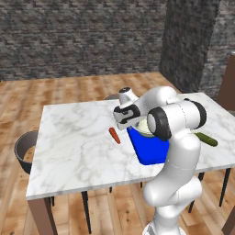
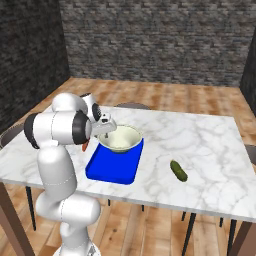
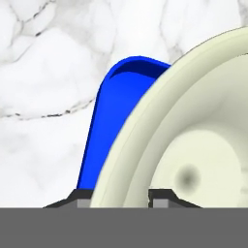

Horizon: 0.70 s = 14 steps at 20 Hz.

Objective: Place the two vegetables and bowl onto the tray for setting up a vegetable dip station.

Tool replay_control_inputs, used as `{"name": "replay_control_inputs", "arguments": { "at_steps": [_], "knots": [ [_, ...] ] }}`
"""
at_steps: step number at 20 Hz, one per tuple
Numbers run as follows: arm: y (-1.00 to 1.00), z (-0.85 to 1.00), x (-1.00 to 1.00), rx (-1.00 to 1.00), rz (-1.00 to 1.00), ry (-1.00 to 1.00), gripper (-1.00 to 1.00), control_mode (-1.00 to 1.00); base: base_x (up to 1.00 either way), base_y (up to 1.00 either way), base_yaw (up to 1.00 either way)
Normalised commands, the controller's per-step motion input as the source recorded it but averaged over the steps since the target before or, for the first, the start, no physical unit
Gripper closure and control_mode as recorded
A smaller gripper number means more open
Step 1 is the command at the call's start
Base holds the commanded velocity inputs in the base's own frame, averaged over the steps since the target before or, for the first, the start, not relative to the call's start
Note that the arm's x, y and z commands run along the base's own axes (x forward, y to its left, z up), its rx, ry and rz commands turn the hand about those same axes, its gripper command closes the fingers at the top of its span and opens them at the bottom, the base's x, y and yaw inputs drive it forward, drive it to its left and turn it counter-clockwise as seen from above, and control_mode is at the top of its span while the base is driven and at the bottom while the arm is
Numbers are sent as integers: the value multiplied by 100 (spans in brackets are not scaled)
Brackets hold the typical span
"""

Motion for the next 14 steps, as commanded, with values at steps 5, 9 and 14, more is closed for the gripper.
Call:
{"name": "replay_control_inputs", "arguments": {
  "at_steps": [5, 9, 14],
  "knots": [
    [2, 1, 0, 0, 1, 0, -100, -100, 0, 0, 0],
    [9, 8, -1, -3, 0, 0, -100, -100, 0, 0, 0],
    [17, 28, -8, -1, 0, 2, -100, -100, 0, 0, 0]
  ]
}}
